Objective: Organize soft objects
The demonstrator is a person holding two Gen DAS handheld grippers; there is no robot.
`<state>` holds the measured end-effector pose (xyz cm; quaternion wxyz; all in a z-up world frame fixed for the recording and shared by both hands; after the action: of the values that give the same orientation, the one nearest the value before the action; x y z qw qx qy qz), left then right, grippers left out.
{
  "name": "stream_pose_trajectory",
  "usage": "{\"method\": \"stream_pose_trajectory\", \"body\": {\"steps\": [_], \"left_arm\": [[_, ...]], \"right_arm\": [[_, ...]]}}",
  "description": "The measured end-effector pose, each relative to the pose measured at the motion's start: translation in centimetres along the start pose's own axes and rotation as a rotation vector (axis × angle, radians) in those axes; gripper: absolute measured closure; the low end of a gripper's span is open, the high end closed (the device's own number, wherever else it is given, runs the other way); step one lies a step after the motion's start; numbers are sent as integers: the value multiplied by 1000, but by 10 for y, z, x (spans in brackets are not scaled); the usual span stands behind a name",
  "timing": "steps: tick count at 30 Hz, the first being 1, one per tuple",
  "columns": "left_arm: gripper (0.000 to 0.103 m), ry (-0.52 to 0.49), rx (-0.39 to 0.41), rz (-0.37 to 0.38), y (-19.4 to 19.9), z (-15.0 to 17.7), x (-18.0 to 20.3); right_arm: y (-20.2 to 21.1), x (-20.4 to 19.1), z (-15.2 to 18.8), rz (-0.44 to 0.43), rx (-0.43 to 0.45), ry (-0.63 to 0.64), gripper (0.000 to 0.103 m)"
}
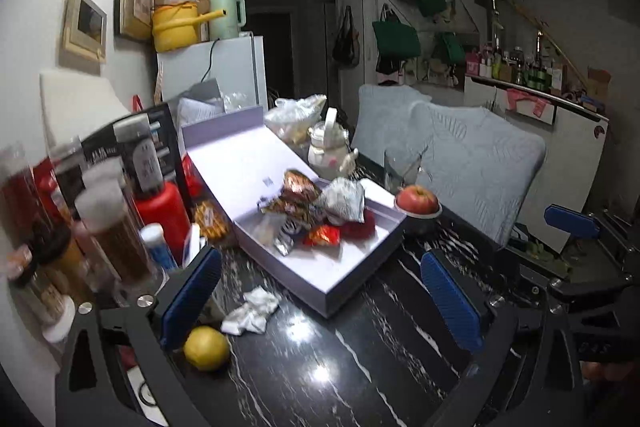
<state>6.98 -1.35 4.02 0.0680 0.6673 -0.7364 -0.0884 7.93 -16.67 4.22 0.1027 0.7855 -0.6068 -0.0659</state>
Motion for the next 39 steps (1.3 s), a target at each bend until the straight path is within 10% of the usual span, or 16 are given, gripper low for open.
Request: {"method": "stream_pose_trajectory", "body": {"steps": [39], "left_arm": [[1, 36, -41, 5, 10, 41, 10]], "right_arm": [[30, 4, 51, 11, -40, -33, 12]]}}
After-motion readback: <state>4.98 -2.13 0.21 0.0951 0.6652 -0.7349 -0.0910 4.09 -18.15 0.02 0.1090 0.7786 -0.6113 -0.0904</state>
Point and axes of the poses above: each gripper's, at about its wrist camera, not at the fingertips, and y roughly against the way its jaws point, x to its right, z to its underside, the point moved 5 cm from there along -y, roughly the way its jaws point, and after that the axes turned 15 degrees about x, right-handed, at the moved point
